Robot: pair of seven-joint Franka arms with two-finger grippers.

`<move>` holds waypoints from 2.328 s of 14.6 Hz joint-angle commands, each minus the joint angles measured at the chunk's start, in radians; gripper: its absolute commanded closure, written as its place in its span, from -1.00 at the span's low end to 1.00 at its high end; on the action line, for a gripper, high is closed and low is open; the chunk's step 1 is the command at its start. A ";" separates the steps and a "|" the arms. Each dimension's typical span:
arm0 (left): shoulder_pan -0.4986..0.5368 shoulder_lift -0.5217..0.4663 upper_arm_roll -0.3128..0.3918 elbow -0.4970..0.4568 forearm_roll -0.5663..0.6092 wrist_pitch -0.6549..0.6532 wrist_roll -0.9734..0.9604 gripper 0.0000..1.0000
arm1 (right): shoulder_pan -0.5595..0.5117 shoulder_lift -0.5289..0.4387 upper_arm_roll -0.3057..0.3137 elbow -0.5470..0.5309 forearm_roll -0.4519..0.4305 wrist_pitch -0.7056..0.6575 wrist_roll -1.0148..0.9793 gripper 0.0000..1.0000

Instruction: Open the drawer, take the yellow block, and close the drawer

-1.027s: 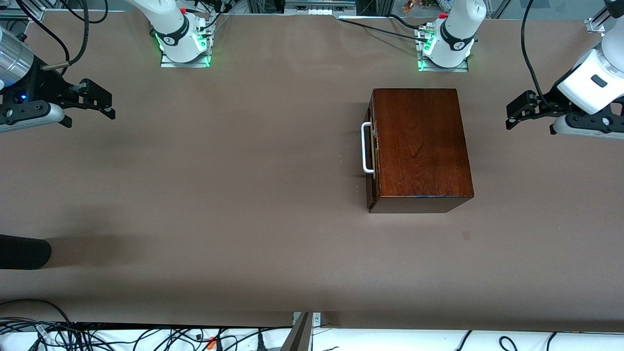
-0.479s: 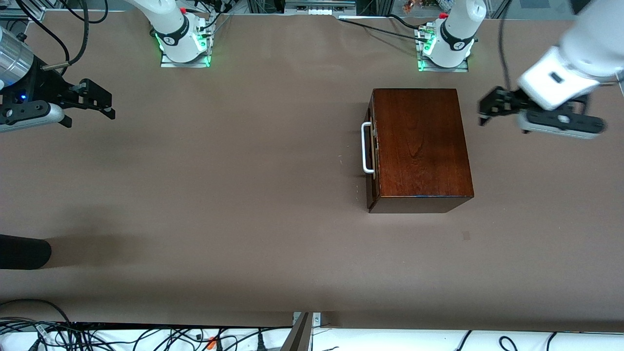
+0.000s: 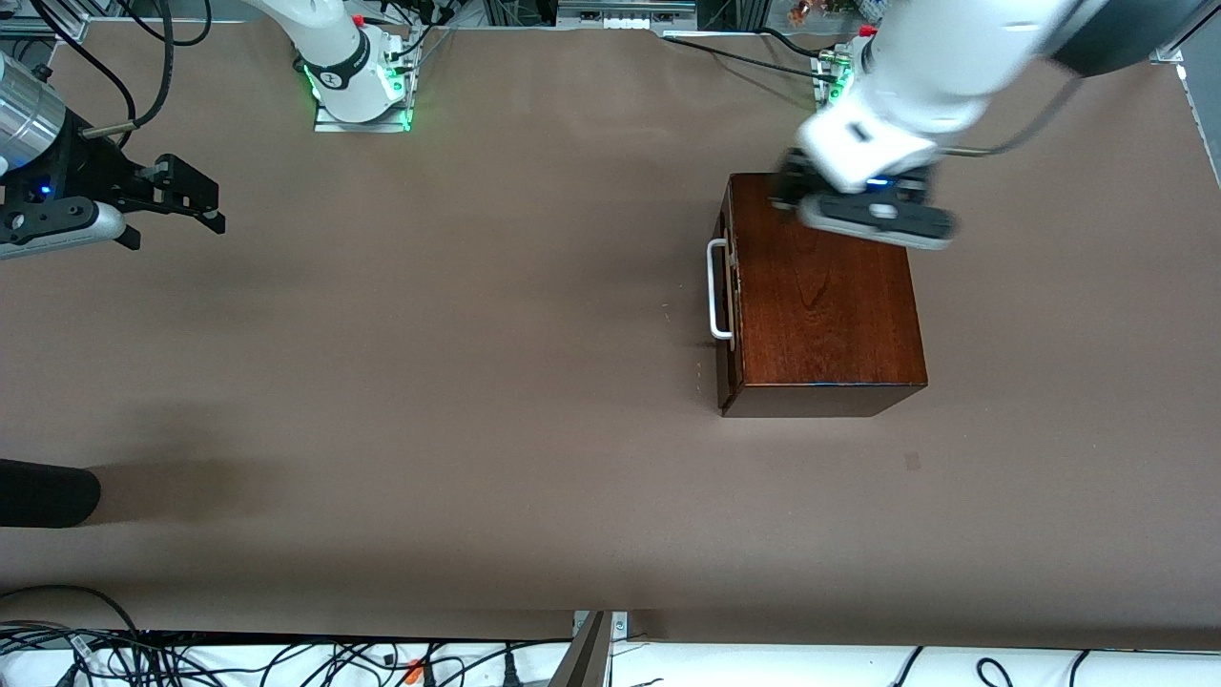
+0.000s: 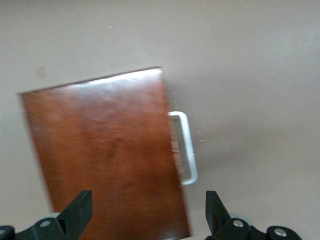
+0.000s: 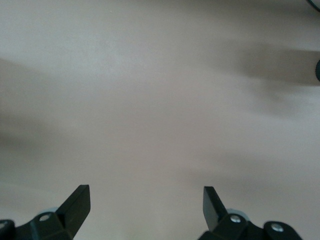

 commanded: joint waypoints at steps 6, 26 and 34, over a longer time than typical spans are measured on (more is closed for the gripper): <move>-0.295 0.226 -0.002 0.139 0.192 -0.017 -0.269 -1.00 | -0.006 -0.001 0.000 0.005 0.016 -0.012 -0.007 -1.00; -0.312 0.395 0.012 -0.034 0.425 0.143 -0.458 -1.00 | -0.006 -0.001 -0.013 0.002 0.016 -0.012 -0.007 -1.00; -0.314 0.449 0.044 -0.034 0.451 0.169 -0.505 -1.00 | -0.006 -0.001 -0.013 0.002 0.016 -0.012 -0.007 -1.00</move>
